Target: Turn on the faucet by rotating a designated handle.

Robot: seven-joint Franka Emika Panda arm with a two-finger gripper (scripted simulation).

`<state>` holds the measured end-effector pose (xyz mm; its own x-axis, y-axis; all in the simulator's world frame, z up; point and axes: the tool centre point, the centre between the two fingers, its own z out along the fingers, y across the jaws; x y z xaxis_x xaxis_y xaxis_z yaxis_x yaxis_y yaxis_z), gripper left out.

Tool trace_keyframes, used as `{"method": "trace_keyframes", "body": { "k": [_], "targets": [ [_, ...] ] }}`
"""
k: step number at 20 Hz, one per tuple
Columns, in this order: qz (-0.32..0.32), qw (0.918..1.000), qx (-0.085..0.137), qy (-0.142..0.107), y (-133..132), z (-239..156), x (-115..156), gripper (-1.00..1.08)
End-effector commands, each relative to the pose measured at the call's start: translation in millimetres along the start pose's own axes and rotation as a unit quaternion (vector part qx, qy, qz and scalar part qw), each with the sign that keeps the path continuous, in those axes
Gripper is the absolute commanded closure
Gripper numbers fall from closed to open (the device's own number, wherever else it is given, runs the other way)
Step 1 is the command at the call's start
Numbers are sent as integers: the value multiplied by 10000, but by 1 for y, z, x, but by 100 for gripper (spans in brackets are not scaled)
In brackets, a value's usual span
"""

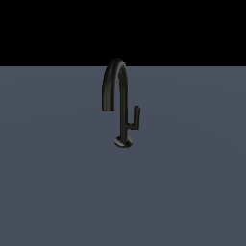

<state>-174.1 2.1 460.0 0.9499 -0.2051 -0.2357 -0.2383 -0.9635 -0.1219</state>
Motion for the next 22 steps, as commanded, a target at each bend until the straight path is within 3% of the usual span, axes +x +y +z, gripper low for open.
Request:
{"method": "trace_keyframes", "body": {
  "k": [1, 7, 12, 17, 22],
  "targets": [
    [216, 9994, 223, -183, -1, 3, 16, 108],
    [741, 9922, 776, -634, -1, 11, 54, 108],
    [1193, 9796, 1257, -1022, 2, 21, 87, 108],
    [1654, 9600, 1755, -1422, 7, 35, 120, 108],
    [2128, 9325, 2270, -1836, 13, 53, 153, 108]
  ]
}}
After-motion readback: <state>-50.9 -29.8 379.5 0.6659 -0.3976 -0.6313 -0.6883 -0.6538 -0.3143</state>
